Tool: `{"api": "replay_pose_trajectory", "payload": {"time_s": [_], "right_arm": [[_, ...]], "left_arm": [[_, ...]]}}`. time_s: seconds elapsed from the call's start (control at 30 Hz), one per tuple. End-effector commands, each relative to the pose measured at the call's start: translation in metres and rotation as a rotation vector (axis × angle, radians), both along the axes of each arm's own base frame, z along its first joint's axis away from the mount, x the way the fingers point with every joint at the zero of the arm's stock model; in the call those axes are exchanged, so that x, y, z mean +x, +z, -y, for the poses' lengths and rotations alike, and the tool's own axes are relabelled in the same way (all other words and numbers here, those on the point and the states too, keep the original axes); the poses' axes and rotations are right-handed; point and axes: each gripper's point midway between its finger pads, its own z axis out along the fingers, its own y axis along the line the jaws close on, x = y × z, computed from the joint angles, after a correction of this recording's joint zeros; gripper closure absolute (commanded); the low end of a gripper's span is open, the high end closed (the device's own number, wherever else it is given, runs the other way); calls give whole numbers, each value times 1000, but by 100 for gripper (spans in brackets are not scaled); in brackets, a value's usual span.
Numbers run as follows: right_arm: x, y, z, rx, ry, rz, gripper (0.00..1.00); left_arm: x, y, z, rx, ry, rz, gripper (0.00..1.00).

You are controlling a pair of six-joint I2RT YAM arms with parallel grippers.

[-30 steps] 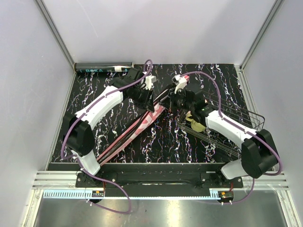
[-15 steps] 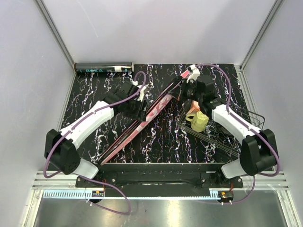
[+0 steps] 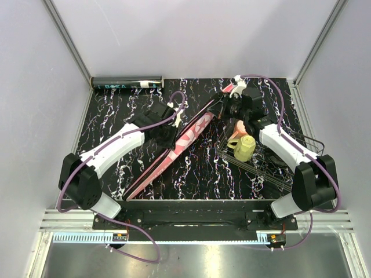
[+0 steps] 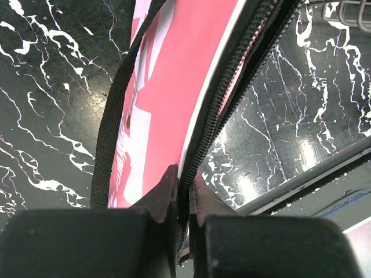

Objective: Pack up the badminton gear

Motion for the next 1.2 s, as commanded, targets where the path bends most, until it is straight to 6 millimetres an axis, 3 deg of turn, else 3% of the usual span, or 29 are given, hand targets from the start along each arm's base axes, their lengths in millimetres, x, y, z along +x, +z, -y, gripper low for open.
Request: {"api": "replay_pose_trajectory", "payload": {"time_s": [0.0,0.13,0.3,0.43,0.57,0.67,0.83,1.0,1.07,1.1,1.17], "right_arm": [[0,32,0,7,19,97,100],[-14,28,-8,44,67,82,100],[-46,20,-45,61,165,78,100],[-81,15,-80,96,271,40,100],[-101,6,-90,116,303,20,100],[-103,1,-83,103,275,16,100],[-102,10,-81,93,267,40,100],[-90,6,-82,102,218,6,100],[-91,4,-86,121,235,-52,93],[-86,2,-90,127,243,-82,83],[-88,2,-94,153,259,-131,77]], "left_arm": [[24,32,16,-75,28,94,100],[32,43,32,-136,28,85,100],[49,67,53,-216,29,112,100],[62,71,63,-228,27,118,100],[69,73,65,-231,36,119,100],[69,67,60,-210,44,115,100],[55,51,46,-171,54,93,100],[45,52,42,-187,40,96,100],[44,54,42,-196,39,106,100],[43,57,41,-202,39,113,100],[44,58,41,-202,36,117,100]]}}
